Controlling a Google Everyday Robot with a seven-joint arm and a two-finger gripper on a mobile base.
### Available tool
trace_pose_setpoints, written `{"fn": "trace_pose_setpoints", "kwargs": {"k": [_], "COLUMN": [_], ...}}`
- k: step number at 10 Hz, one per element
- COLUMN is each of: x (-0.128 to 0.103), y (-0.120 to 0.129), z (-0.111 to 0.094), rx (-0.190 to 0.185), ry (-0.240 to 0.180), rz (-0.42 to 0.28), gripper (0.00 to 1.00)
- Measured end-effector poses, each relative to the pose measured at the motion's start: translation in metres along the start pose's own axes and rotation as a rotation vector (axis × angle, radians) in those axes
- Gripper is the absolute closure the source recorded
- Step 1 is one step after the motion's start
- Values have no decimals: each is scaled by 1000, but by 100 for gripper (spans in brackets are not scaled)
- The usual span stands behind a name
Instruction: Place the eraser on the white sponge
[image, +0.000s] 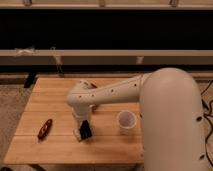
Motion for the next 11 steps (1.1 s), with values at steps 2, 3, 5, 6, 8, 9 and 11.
{"fn": "trace_pose_setpoints", "kwargs": {"k": [2,3,5,6,8,9,11], "x": [0,0,0,0,4,7,16], "y": [2,3,8,10,17,23,34], "z": [2,1,-3,-6,-20,-29,-51], "rx": [-6,-8,-10,-10,-5,-4,-4], "ry": [-8,-8,-2,3,34,52,105], "rz": [0,1,4,6,13,17,22], "gripper": [20,20,20,20,20,20,20]}}
